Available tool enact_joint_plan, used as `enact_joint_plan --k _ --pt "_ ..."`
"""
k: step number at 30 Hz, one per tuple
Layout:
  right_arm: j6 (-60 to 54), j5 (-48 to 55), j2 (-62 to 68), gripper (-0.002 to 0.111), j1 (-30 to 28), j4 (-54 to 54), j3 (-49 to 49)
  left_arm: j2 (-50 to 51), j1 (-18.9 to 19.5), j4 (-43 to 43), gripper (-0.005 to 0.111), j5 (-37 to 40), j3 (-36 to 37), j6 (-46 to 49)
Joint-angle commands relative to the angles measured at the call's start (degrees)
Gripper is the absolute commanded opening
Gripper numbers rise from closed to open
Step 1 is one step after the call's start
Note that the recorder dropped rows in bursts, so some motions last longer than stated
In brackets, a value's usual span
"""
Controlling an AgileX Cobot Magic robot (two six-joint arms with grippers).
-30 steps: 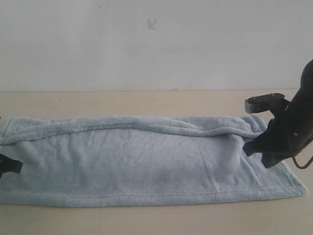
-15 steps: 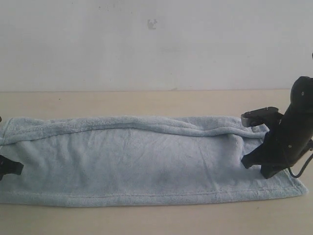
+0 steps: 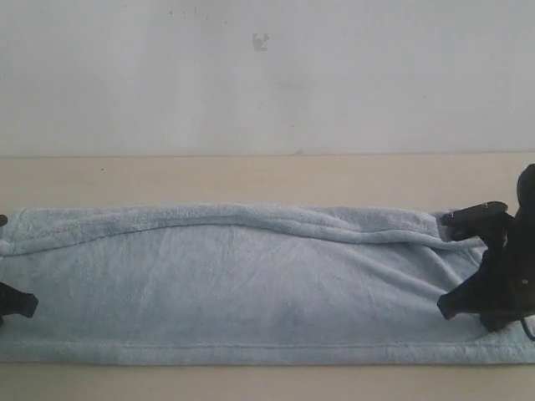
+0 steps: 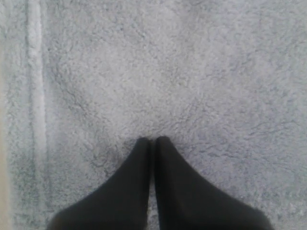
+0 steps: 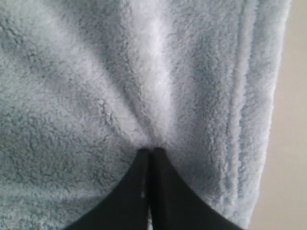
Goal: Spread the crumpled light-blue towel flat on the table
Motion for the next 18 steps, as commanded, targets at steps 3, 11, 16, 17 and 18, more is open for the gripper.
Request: enact_joint_plan --k 3,11,16,17,18 --pt "2.7 10.4 -7.7 0.0 -0.1 -1.5 6.3 -1.5 -6.8 -1.6 0.004 12.5 2.7 1.5" --pt "5.8 9.4 -20.6 0.0 -0.1 -3.0 11.4 -7.1 -10.1 -2.4 0.004 11.8 7.8 -0.3" --pt "2.9 2.4 -28.7 0.001 -0.1 -3.5 11.4 -18.2 -9.9 5.6 0.004 9.2 6.4 -4.9" --pt "1.3 1.2 -29.3 0.004 -0.1 -3.6 11.4 -20.4 -9.5 10.1 0.004 8.7 6.4 -8.1" --pt "0.4 0.4 -29.4 0.009 -0.1 -4.2 11.0 -22.1 -8.7 15.6 0.004 8.5 6.3 -12.0"
